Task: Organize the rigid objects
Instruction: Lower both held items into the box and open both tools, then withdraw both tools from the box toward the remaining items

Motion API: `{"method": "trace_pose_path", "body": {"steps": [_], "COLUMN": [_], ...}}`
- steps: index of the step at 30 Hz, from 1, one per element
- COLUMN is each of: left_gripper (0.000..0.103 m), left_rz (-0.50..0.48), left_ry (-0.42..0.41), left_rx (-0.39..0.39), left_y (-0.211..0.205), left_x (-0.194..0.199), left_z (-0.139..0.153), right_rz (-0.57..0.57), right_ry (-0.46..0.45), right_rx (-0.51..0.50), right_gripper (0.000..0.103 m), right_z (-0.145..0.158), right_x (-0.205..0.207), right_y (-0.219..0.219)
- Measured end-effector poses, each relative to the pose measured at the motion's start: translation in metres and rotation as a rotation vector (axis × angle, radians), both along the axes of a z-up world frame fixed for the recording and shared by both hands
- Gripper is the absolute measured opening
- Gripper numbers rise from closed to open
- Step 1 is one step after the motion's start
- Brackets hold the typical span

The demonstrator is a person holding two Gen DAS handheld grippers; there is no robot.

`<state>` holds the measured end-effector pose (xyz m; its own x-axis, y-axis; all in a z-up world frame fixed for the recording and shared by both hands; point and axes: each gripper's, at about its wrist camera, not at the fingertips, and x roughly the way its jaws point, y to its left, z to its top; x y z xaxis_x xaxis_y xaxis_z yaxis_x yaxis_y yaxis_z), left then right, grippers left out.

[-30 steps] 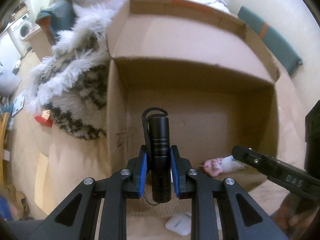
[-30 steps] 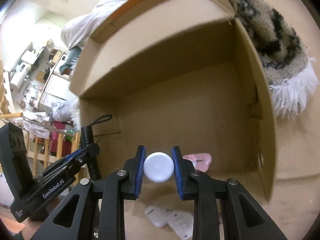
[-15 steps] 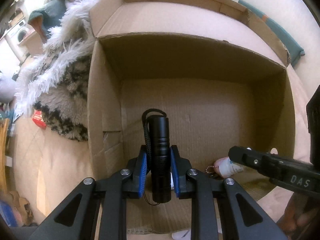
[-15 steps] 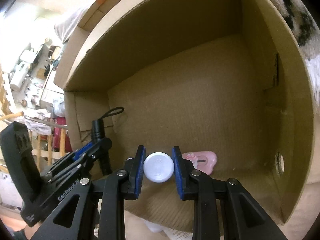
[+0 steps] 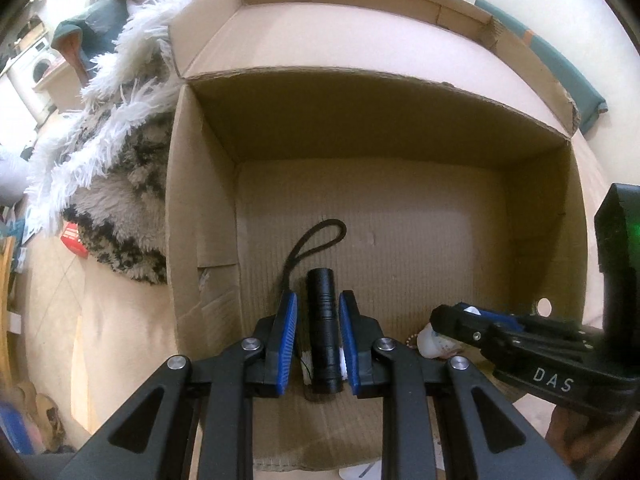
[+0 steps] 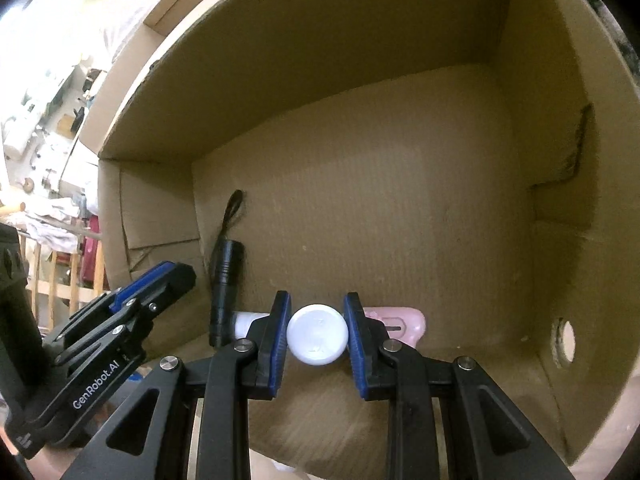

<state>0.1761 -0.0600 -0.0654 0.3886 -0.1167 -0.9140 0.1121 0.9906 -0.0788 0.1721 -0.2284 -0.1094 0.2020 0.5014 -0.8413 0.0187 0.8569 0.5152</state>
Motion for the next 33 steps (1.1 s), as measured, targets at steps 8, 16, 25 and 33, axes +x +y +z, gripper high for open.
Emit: {"method": "trace_pose_path", "body": {"steps": [8,16,25,33], "left_gripper": [0.020,0.046,0.067,0.067], "left_rz": [-0.014,-0.005,-0.014,0.020], "left_ry": [-0.001,-0.026,-0.068,-0.070], "left_rx": [0.008,-0.005,0.034,0.010], "left_y": [-0.004,-0.005,-0.008,0.001], "left_x": [-0.004,-0.012,-0.020,-0.022], "left_z": [-0.003,0.011,0.020,0.030], "right_rz": [-0.021,-0.056,-0.074,-0.080], "right_ry": [-0.024,-0.140,-0.183,-0.210], "right_rx": [0.022,0.005,-0.001,-0.019], "right_gripper": [0.029,0.075,0.080,0.080], "right_z": [0.002,0.026,0.040,0.049], "right_x": [0.004,0.003,0.002,-0.003], "right_y": [-0.008,-0.013,-0.017,-0.021]}}
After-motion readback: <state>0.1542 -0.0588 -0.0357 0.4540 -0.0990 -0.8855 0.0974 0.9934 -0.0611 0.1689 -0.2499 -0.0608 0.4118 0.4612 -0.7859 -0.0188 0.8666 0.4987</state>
